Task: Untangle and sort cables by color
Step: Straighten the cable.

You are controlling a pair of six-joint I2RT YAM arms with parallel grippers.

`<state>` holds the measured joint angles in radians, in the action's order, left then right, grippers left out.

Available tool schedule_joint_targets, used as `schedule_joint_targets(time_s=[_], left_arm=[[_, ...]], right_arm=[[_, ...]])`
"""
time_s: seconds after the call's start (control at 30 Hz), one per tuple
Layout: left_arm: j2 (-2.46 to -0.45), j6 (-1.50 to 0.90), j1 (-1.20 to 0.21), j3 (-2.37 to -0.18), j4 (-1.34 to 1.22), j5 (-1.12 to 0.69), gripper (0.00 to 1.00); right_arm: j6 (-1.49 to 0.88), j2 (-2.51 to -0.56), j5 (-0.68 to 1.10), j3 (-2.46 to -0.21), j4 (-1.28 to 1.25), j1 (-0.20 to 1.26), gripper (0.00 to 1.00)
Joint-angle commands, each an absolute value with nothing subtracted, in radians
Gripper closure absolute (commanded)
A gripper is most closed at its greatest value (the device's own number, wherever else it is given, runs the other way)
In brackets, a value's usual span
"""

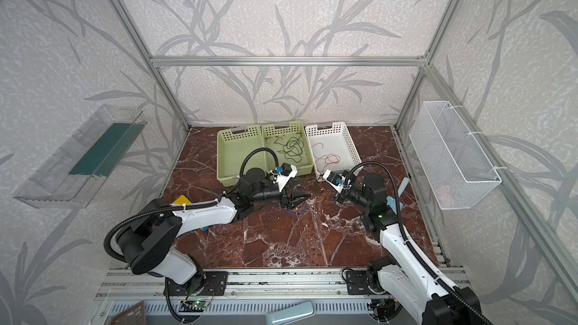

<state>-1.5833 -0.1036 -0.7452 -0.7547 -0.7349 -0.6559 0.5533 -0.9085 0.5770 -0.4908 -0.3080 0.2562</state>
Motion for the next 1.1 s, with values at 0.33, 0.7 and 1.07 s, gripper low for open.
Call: schedule_joint_targets(time_s=[0.33,0.7,1.07], left_arm=[[-1.718,-0.086,-0.788,-0.91,-0.816,-0.618,0.93],[-1.555,0.095,-0.788,-0.807,-0.625,-0.516,1.0],[-1.506,0.202,-0.787,-0.796,-0.496,-0.444,1.0]], right_arm=[[0.481,-0.928,0.507,-0.513,-0.398,0.291,1.0],[0.419,-0.918,0.282,-0.514,-0.398,0.288,1.0],[0.381,-0.921,0.283,-0.526,-0.412,0.278,1.0]])
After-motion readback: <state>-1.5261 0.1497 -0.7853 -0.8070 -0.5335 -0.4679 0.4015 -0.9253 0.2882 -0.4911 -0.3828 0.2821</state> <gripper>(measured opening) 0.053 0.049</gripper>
